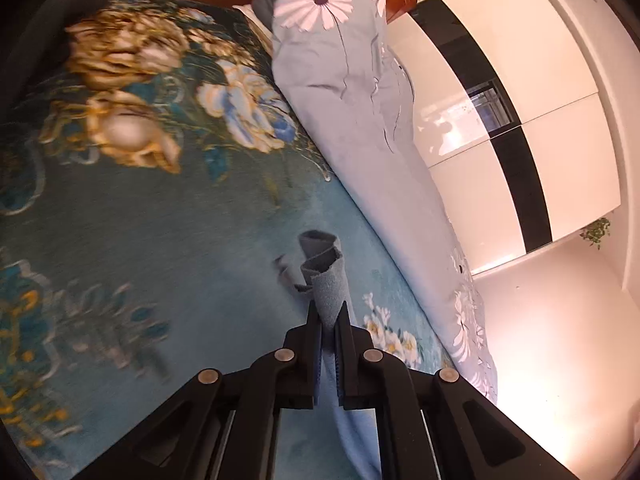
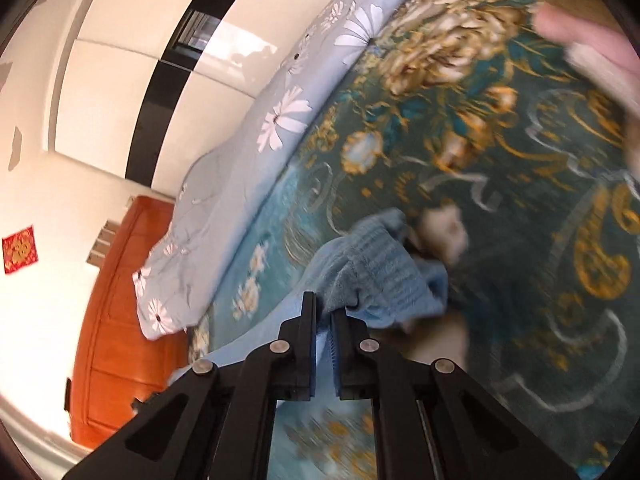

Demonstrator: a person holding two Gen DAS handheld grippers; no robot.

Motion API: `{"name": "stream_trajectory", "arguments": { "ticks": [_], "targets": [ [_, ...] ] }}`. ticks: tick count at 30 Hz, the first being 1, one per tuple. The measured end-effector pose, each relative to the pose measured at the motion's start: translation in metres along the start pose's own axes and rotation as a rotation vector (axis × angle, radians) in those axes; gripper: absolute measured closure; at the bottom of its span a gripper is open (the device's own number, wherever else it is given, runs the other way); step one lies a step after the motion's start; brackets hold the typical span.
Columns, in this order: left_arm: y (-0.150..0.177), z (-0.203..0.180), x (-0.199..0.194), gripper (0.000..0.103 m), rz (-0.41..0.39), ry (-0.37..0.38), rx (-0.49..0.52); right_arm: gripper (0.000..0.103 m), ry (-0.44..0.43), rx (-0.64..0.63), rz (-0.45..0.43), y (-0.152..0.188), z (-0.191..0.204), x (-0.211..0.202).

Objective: Fold clothes

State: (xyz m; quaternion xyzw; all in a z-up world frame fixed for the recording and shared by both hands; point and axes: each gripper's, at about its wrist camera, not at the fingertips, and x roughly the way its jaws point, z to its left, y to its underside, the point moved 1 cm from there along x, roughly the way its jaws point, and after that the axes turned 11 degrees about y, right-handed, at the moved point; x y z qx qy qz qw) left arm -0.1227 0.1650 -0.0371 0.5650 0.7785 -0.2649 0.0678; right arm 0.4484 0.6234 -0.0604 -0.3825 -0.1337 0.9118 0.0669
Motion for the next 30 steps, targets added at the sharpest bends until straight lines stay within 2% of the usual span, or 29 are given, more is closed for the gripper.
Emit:
{"name": "stream_trajectory", "arguments": {
  "ticks": [2, 4, 8, 10, 11, 12, 15, 19, 24, 29, 30],
  "targets": [
    [0.014, 0.013, -0.033, 0.098, -0.011, -0.035, 0.016, 0.097, 0.027, -0.04, 0.039, 0.022, -0.011, -0.005],
    [0.023, 0.034, -0.05, 0.097, -0.008, -0.083, 0.012, 0.097, 0.021, -0.066, 0.091, 0.04, -0.02, -0.008],
    [0.043, 0.085, -0.068, 0.098, 0.0, -0.102, -0.114, 0.093, 0.052, -0.065, 0.123, 0.057, -0.032, -0.003],
    [0.049, 0.101, -0.07, 0.097, -0.005, -0.09, -0.157, 0.081, -0.004, -0.011, 0.109, 0.055, -0.037, -0.002],
    [0.052, 0.109, -0.07, 0.097, -0.007, -0.084, -0.178, 0.059, -0.035, 0.026, 0.1, 0.054, -0.04, -0.002],
    [0.054, 0.113, -0.071, 0.097, -0.015, -0.078, -0.196, 0.046, -0.066, 0.063, 0.091, 0.052, -0.043, -0.002],
    [0.059, 0.11, -0.072, 0.097, -0.039, -0.093, -0.209, 0.046, -0.037, 0.098, 0.06, 0.05, -0.045, -0.004],
    [0.063, 0.054, -0.076, 0.097, -0.07, -0.137, -0.026, 0.046, 0.007, 0.079, 0.017, 0.055, -0.044, -0.017],
    [0.095, -0.067, -0.072, 0.097, -0.064, -0.03, 0.292, 0.046, 0.036, -0.004, -0.038, 0.067, -0.033, -0.037],
    [0.169, -0.164, -0.033, 0.097, 0.061, 0.078, 0.543, 0.046, 0.029, -0.077, -0.036, 0.09, -0.019, -0.038],
    [0.188, -0.169, -0.017, 0.097, 0.098, 0.084, 0.561, 0.046, 0.026, -0.085, -0.036, 0.094, -0.017, -0.038]
  ]
}}
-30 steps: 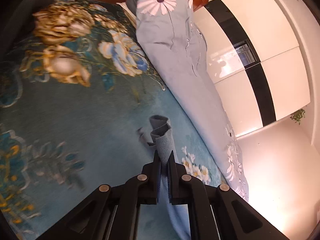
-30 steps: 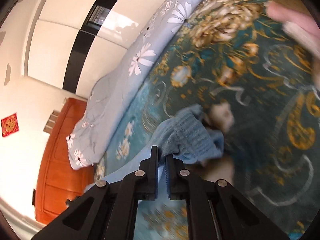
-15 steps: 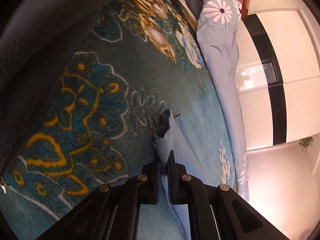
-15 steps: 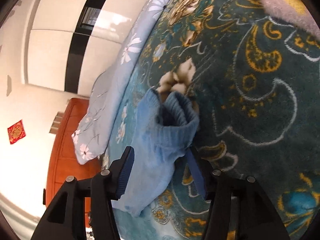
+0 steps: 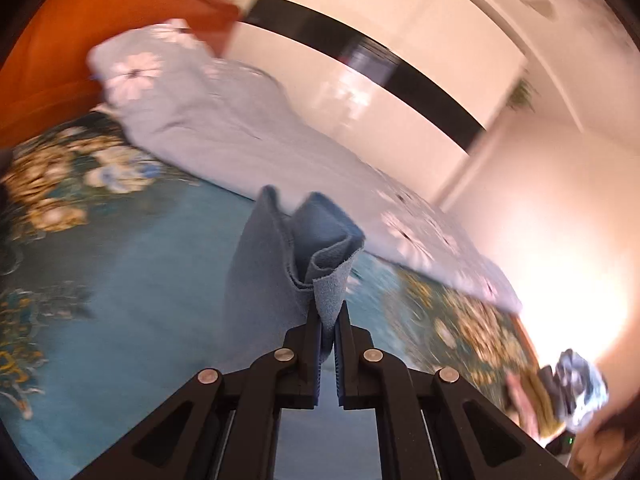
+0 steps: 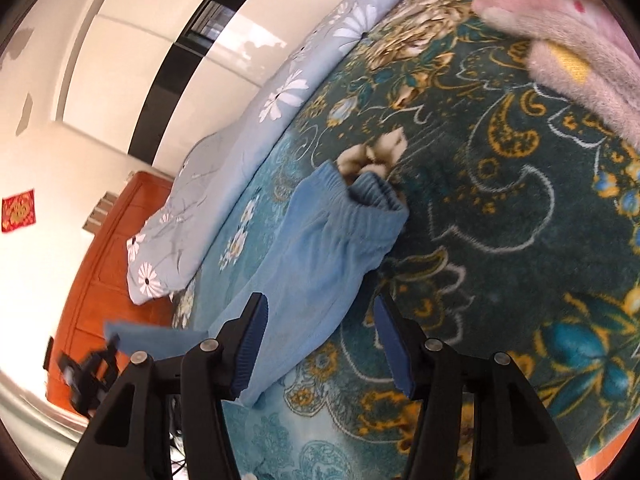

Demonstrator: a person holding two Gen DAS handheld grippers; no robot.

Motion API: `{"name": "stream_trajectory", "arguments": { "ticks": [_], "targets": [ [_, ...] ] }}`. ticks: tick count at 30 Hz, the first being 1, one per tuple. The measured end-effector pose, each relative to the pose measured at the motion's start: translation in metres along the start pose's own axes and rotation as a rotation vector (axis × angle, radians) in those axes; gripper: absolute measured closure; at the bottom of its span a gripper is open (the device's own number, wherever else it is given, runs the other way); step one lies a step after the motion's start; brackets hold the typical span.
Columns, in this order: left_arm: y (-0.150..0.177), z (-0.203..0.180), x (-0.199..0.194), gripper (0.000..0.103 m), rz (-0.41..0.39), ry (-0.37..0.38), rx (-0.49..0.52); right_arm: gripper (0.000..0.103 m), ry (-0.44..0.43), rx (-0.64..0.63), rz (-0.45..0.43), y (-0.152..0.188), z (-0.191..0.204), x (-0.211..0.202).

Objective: Fold clothes

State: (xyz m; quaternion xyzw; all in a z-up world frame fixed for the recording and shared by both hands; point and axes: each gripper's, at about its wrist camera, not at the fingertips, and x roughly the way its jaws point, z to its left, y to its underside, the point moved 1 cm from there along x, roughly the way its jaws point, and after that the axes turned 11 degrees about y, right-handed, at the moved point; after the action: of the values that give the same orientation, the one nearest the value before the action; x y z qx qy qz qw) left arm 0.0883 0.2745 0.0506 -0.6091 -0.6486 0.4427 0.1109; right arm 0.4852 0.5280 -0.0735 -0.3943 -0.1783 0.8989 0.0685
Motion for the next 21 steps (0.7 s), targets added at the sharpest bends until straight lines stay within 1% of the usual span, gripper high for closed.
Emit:
{"name": "stream_trajectory", "arguments": {
  "ticks": [3, 6, 9, 10, 12, 14, 16, 17, 18, 19, 20, 21],
  "targets": [
    [0.038, -0.037, 0.054, 0.097, 0.102, 0.044, 0.052, 0.046, -0.01, -0.022, -0.001, 0.01, 0.006, -0.001],
    [0.088, -0.05, 0.105, 0.097, 0.222, 0.023, 0.065, 0.046, -0.017, -0.041, -0.003, 0.022, 0.012, -0.003],
    [0.131, -0.064, 0.123, 0.097, 0.316, -0.015, 0.063, 0.046, -0.015, -0.064, 0.024, 0.031, 0.013, -0.003],
    [0.14, -0.06, 0.127, 0.097, 0.337, -0.031, 0.067, 0.046, -0.006, -0.079, 0.032, 0.034, 0.013, -0.003],
    [0.155, -0.065, 0.131, 0.097, 0.359, -0.051, 0.065, 0.046, 0.013, -0.107, 0.038, 0.037, 0.013, -0.003],
    [0.167, -0.066, 0.136, 0.09, 0.378, -0.056, 0.049, 0.046, 0.027, -0.123, 0.038, 0.039, 0.013, -0.002],
    [0.171, -0.069, 0.135, 0.072, 0.387, -0.004, 0.027, 0.046, 0.018, -0.118, 0.047, 0.041, 0.014, 0.001],
    [0.172, -0.072, 0.134, 0.065, 0.388, 0.027, 0.017, 0.046, 0.006, -0.117, 0.055, 0.043, 0.016, 0.004],
    [0.173, -0.076, 0.13, 0.05, 0.397, 0.072, 0.012, 0.046, -0.008, -0.117, 0.063, 0.044, 0.019, 0.008],
    [0.174, -0.08, 0.126, 0.043, 0.405, 0.103, 0.012, 0.046, -0.016, -0.122, 0.066, 0.045, 0.023, 0.01],
    [0.175, -0.081, 0.12, 0.043, 0.401, 0.12, 0.014, 0.046, -0.027, -0.13, 0.071, 0.047, 0.027, 0.013],
    [0.173, -0.082, 0.114, 0.043, 0.383, 0.12, 0.013, 0.046, -0.036, -0.135, 0.077, 0.047, 0.031, 0.016]
  ]
}}
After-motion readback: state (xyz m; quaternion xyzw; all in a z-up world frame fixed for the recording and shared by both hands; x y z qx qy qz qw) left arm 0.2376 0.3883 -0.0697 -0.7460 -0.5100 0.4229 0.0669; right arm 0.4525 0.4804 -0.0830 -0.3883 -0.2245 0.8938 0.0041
